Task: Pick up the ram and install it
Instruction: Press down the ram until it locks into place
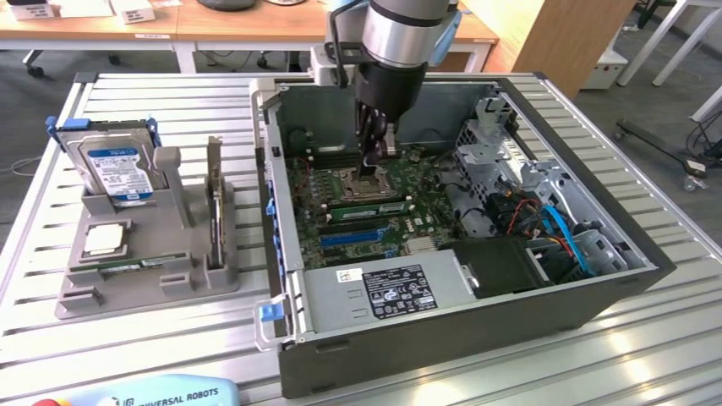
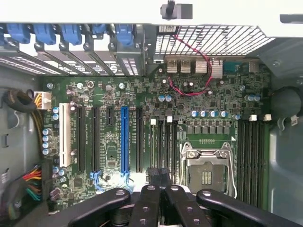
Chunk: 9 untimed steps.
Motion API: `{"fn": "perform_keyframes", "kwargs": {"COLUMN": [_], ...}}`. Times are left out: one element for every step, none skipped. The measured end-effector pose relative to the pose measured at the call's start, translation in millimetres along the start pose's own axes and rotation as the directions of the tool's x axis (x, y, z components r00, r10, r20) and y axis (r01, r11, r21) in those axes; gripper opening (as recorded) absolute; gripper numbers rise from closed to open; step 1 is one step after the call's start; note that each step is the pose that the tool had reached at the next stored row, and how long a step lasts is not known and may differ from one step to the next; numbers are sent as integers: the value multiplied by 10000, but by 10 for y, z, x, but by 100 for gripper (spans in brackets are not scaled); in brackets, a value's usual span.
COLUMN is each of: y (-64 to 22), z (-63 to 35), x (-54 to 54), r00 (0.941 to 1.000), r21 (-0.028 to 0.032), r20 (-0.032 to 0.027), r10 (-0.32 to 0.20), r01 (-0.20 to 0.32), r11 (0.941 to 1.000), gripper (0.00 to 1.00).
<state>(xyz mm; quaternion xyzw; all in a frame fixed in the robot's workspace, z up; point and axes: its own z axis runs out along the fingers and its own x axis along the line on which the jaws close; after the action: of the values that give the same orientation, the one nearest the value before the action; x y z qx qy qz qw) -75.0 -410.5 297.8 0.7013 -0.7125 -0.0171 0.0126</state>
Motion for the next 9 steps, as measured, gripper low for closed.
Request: {"fn": "perform_keyframes", "kwargs": {"y": [1,1,2,2,2,2,2,2,2], "z": [-15,-27,-40,-47,-48,-48,-48,-49,-49], "x": [0,0,0,0,0,0,0,0,0], "r00": [10000,10000,10000,10000,10000,10000,10000,10000,10000], "r21": [0,0,0,1,2,1,1,1,0], "r20": [0,1,1,0,2,2,2,1,1], "r10": [0,0,0,0,0,0,0,0,0], "r01": [0,0,0,0,0,0,0,0,0], "r11": [10000,10000,10000,10000,10000,10000,10000,10000,10000], "gripper": [10,10,10,10,10,10,10,10,10]}}
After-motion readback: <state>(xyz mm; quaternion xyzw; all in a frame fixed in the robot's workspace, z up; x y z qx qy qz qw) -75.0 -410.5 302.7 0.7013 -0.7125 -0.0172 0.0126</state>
